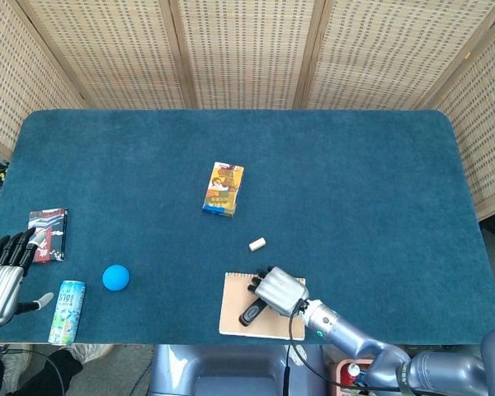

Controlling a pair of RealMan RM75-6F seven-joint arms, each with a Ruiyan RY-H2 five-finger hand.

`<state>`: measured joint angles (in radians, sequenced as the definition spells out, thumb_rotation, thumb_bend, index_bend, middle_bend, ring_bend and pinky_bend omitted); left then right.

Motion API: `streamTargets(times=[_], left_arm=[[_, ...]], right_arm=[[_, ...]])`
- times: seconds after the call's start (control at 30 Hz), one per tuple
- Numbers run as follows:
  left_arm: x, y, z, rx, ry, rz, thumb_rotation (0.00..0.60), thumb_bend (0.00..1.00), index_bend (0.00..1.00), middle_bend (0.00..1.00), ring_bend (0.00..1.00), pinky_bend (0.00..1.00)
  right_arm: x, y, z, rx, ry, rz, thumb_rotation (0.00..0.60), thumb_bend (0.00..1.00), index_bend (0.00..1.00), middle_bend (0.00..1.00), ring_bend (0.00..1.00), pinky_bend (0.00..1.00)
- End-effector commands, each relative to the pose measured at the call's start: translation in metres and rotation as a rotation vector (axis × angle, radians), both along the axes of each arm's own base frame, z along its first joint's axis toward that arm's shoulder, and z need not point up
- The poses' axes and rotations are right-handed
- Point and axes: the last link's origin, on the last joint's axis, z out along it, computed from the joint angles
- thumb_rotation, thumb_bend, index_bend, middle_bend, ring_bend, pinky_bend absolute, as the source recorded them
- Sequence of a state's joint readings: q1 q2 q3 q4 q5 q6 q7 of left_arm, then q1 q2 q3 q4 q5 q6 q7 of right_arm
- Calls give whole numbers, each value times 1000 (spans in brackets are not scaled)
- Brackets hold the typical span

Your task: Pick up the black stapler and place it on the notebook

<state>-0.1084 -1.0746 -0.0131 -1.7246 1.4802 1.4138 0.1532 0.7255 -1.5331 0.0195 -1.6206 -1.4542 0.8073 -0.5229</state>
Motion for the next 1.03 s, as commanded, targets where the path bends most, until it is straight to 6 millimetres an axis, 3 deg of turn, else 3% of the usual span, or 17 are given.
streamTargets(times=[0.03, 0.17, 0.37, 0.47, 0.67, 0.77, 0.9, 1.03], left_arm=[[1, 0, 0, 1, -1, -4, 600, 0, 0, 0, 0, 0], [1, -1, 1, 3, -4, -3, 600, 0, 0, 0, 0, 0], [1, -2, 1, 2, -7, -6, 600, 0, 0, 0, 0, 0], [2, -3, 3, 5, -10, -11, 600, 0, 0, 0, 0, 0], [3, -7, 2, 5, -9, -34, 600, 0, 0, 0, 0, 0], [4, -9, 1, 8, -5, -43, 600, 0, 0, 0, 0, 0], [6, -13, -1, 10, -1, -62, 600, 0, 0, 0, 0, 0], [7, -15, -3, 9, 4, -70, 600, 0, 0, 0, 0, 0]], right_arm=[[4, 0, 9, 1, -13, -11, 600, 0, 0, 0, 0, 86], [9, 3, 26, -37, -42, 17, 600, 0, 0, 0, 0, 74], [1, 10, 82, -195, -56, 56, 600, 0, 0, 0, 0, 60], [-16, 11, 110, -296, -69, 50, 600, 0, 0, 0, 0, 45], [-93, 12, 157, -507, -104, -69, 600, 0, 0, 0, 0, 0], [-123, 20, 171, -579, -145, -167, 600, 0, 0, 0, 0, 0], [-141, 38, 175, -607, -225, -264, 600, 0, 0, 0, 0, 0], [-146, 51, 176, -650, -251, -267, 600, 0, 0, 0, 0, 0]])
